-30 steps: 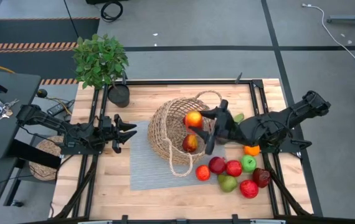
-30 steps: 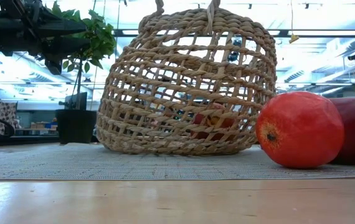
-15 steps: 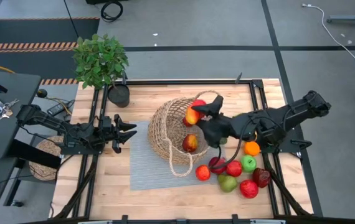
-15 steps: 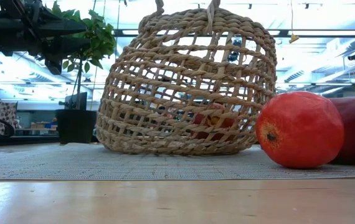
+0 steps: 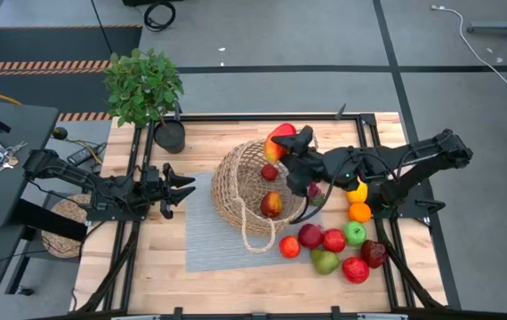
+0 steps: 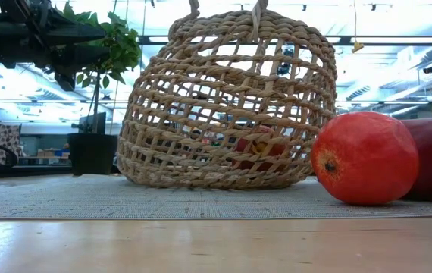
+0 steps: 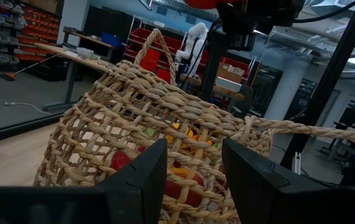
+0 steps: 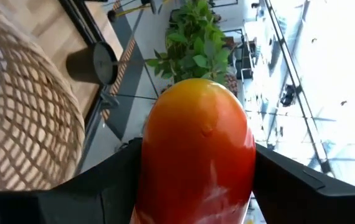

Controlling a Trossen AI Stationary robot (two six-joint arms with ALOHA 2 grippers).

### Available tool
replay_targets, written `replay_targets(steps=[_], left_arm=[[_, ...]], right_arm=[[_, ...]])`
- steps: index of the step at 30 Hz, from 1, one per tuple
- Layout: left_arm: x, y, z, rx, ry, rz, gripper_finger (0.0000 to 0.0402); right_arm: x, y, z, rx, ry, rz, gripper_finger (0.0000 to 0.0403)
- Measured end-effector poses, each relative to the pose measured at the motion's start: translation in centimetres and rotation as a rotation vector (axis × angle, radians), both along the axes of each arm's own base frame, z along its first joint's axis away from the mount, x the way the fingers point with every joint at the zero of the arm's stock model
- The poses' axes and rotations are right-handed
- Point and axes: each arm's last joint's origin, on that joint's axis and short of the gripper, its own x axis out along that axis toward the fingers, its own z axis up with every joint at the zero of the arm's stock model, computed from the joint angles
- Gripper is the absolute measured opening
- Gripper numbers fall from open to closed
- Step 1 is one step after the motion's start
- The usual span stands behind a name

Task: Build produce basket
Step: Put the red mango into the brown basket

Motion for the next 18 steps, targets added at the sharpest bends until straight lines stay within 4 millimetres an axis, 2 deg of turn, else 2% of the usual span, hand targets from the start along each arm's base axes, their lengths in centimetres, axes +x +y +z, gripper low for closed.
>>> replay_targets(steps=[4, 8, 13, 18], left_arm=[[0.0, 0.0, 0.0, 0.000, 0.000, 0.000, 0.0160], [0.0, 0.0, 0.0, 0.000, 0.000, 0.000, 0.0160], [0.0, 0.0, 0.0, 0.000, 0.000, 0.000, 0.0160], [0.0, 0.0, 0.0, 0.000, 0.000, 0.000, 0.0160]], right_arm=[[0.1, -0.2, 0.0, -0.015, 0.012, 0.000, 0.0274], [0.2, -0.5, 0.0, 0.050, -0.024, 0.008, 0.0274], [0.4, -1.5, 0.0, 0.250, -0.134, -0.011, 0.0274], [0.6, -3.1, -0.2, 0.561, -0.289, -0.064, 0.0274]])
